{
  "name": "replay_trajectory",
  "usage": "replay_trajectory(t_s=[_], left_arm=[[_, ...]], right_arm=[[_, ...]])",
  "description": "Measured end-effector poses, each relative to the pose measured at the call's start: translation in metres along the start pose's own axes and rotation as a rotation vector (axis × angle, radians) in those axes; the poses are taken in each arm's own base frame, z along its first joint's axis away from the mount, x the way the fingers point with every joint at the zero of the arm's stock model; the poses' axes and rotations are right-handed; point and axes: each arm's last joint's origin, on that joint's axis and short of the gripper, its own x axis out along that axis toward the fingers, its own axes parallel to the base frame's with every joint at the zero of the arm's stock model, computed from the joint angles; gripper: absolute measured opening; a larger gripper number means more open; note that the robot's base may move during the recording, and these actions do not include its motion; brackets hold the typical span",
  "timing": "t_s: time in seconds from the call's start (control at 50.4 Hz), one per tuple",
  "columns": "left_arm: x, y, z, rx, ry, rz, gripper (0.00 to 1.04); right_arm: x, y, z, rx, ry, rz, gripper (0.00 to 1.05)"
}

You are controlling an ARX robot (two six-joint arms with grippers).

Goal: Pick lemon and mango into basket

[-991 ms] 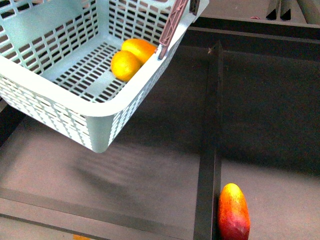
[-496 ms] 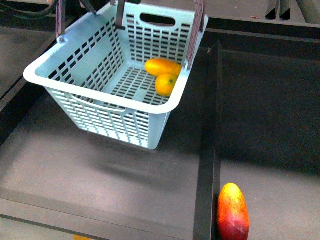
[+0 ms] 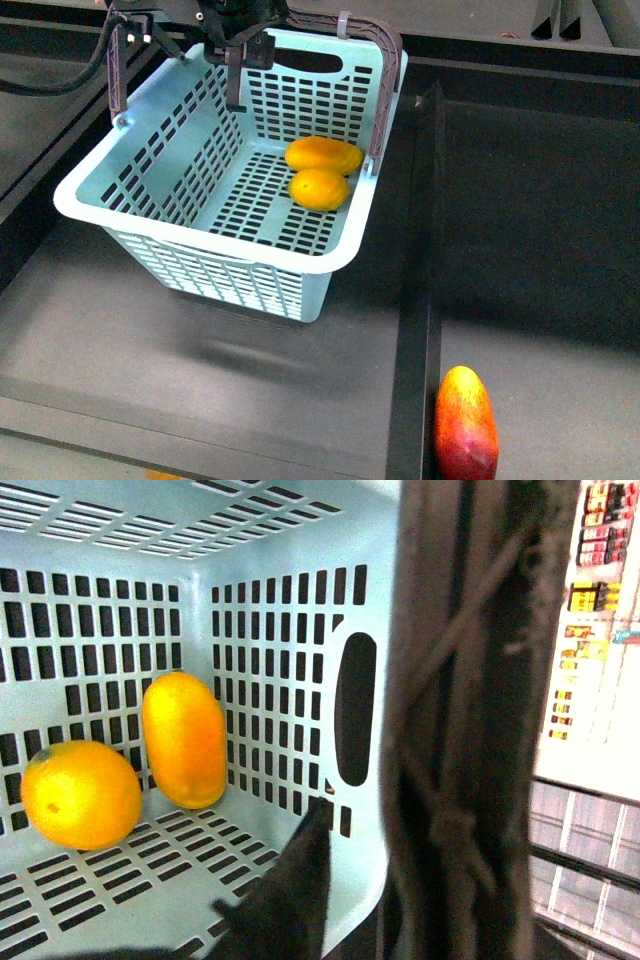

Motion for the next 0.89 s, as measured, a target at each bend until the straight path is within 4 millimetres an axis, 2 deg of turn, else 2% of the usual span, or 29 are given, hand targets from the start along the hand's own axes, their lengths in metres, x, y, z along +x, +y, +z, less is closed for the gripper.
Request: replay_trajectory(t_s=[0.099,0.258,0.337,0.377,0.496,0.555,0.674,0.734,0.773,0.813,0.892], left_arm=[[-0.013,-0.003,0.006,-0.024,-0.026,-0.014,0.47],[-0.04,-0.018,0.015,-0.045,-0.046,-0.051,0.73],[-0.066,-0.019,0.026,-0.048,-0.105,-0.023,0.94],[-0.078,-0.016,0.031,-0.035,-0.137,0.009,1.0],[-0.115,-0.008,0.044,0.022,-0.184,0.117,0.98],[-0.128,-0.008,0.043,0.037,-0.187,0.127,0.98],[-0.157,-0.015,0.026,0.066,-0.152,0.082,0.98],[-0.163,-0.017,0.019,0.113,-0.108,0.025,0.95],[-0.166,-0.01,0.02,0.299,-0.03,-0.175,0.85],[-0.169,0.0,0.028,0.425,-0.049,-0.302,0.78],[-0.187,0.029,0.067,0.888,-0.248,-0.494,0.59]], right_arm=[[0.0,0.0,0.0,0.0,0.0,0.0,0.96],[0.0,0.0,0.0,0.0,0.0,0.0,0.96],[0.0,0.0,0.0,0.0,0.0,0.0,0.96],[0.0,0.0,0.0,0.0,0.0,0.0,0.96],[0.0,0.0,0.0,0.0,0.0,0.0,0.96],[0.0,0.0,0.0,0.0,0.0,0.0,0.96],[0.0,0.0,0.0,0.0,0.0,0.0,0.96],[0.0,0.0,0.0,0.0,0.0,0.001,0.96],[0.0,0.0,0.0,0.0,0.0,0.001,0.96],[0.0,0.0,0.0,0.0,0.0,0.0,0.96],[0.0,0.0,0.0,0.0,0.0,-0.002,0.96]])
